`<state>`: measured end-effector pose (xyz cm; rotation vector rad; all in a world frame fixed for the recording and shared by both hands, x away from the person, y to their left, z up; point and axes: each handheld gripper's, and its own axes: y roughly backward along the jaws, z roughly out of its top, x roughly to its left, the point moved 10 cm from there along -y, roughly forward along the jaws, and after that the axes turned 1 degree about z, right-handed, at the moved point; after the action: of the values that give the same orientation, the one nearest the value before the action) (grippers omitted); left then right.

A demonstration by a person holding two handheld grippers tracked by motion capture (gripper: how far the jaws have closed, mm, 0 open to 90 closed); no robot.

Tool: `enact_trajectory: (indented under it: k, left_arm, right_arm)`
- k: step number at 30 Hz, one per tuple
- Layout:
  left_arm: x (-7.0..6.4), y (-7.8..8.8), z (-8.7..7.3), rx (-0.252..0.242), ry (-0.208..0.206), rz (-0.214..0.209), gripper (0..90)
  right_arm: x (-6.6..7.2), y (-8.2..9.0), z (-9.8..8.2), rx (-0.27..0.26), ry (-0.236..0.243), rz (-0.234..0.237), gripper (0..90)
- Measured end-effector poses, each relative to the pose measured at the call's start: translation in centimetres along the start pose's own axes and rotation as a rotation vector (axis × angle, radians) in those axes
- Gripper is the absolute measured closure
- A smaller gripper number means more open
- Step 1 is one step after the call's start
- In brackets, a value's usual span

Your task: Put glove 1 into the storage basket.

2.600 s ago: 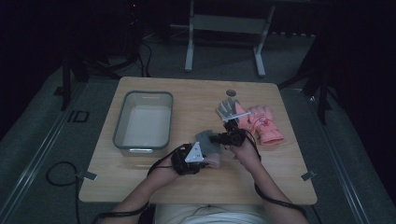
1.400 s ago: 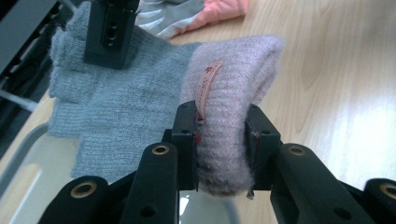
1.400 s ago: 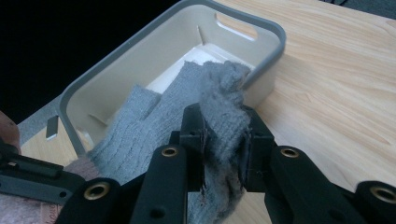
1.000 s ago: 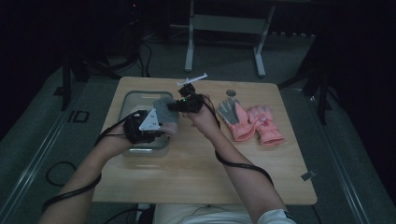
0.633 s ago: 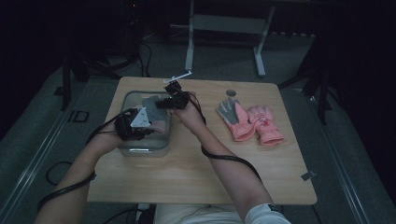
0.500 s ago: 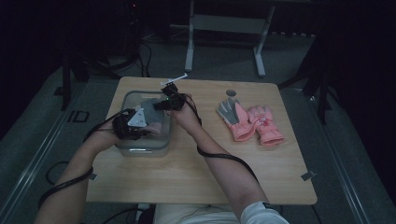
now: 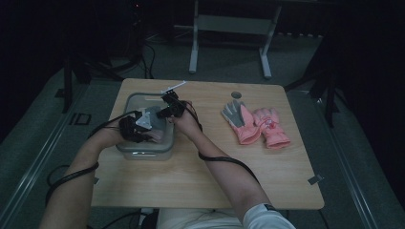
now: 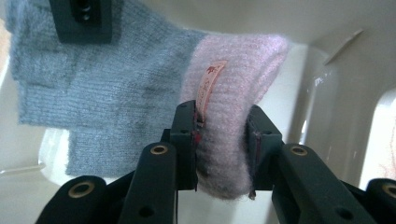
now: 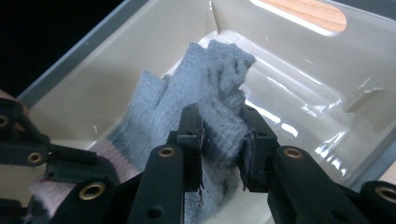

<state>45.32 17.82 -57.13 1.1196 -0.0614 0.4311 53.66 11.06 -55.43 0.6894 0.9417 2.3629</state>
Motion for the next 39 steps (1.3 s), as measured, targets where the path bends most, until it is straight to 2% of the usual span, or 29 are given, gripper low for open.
enact_trajectory:
  k: [3,5,6,12,14,16,17,18,19,20,22,24,25,26,28,30,33,37,39]
  left_arm:
    - [0.2,-0.4,0.1,0.025,0.0,-0.015,68.7]
    - [0.3,-0.6,0.2,0.035,-0.003,-0.011,68.2]
    - [0.4,-0.9,0.1,0.06,-0.002,-0.007,67.9]
    - [0.3,-1.2,0.2,0.07,0.022,-0.036,65.0]
    - [0.2,-1.1,0.3,0.051,0.031,-0.039,59.6]
    - [0.3,-0.8,0.4,0.033,0.069,-0.031,55.1]
    - [0.3,-0.8,0.4,0.033,0.069,-0.031,51.4]
    - [0.7,-0.3,0.6,0.025,0.11,-0.007,51.4]
    - [0.7,0.0,0.7,0.017,0.119,0.002,46.8]
    - [0.7,0.5,1.0,-0.011,0.135,0.013,46.5]
    - [0.9,1.1,1.5,-0.04,0.165,0.046,41.5]
    - [0.9,1.1,1.5,-0.04,0.165,0.046,39.8]
    - [0.8,1.8,2.0,-0.035,0.247,0.039,32.2]
    - [0.6,1.9,2.2,-0.037,0.27,0.026,26.7]
    - [-0.1,2.0,2.7,-0.048,0.29,-0.024,19.0]
    - [-0.6,2.0,3.3,-0.061,0.308,-0.046,15.7]
    - [-1.1,1.9,4.2,-0.067,0.314,-0.044,11.9]
    - [-1.6,2.3,5.9,-0.114,0.344,-0.049,6.0]
    - [-2.1,2.5,6.8,-0.136,0.343,-0.056,2.9]
  right_arm:
    - [-0.3,0.1,0.0,0.005,-0.001,-0.021,66.0]
    - [-0.6,0.3,0.0,0.004,-0.002,-0.036,62.3]
    - [-0.7,0.5,0.0,0.002,-0.008,-0.031,61.6]
    - [-0.5,1.8,0.2,-0.033,-0.003,-0.006,56.6]
    - [-0.6,2.2,0.1,-0.039,-0.001,-0.005,56.2]
    - [-0.8,2.6,-0.1,-0.047,-0.008,0.004,55.5]
    - [-0.8,2.6,-0.1,-0.047,-0.008,0.004,55.5]
    - [-0.8,2.9,-0.2,-0.05,-0.009,0.008,54.9]
    - [-0.7,3.6,-0.3,-0.073,0.006,0.028,54.8]
    - [-0.5,3.9,-0.4,-0.082,0.01,0.036,54.7]
    - [-0.4,4.6,-0.6,-0.09,0.035,0.037,54.7]
    - [-0.3,5.1,-0.8,-0.096,0.037,0.042,54.7]
    - [-0.2,6.1,-1.0,-0.116,0.05,0.049,55.2]
    - [-0.1,6.6,-1.1,-0.12,0.056,0.05,55.5]
    - [0.1,7.6,-1.5,-0.128,0.076,0.053,55.6]
    - [0.0,8.5,-1.8,-0.136,0.099,0.038,55.8]
    - [-0.3,10.0,-2.2,-0.15,0.112,0.025,56.5]
    - [-1.2,11.8,-3.0,-0.154,0.114,-0.002,58.2]
    - [-1.8,12.6,-3.5,-0.152,0.115,-0.014,58.2]
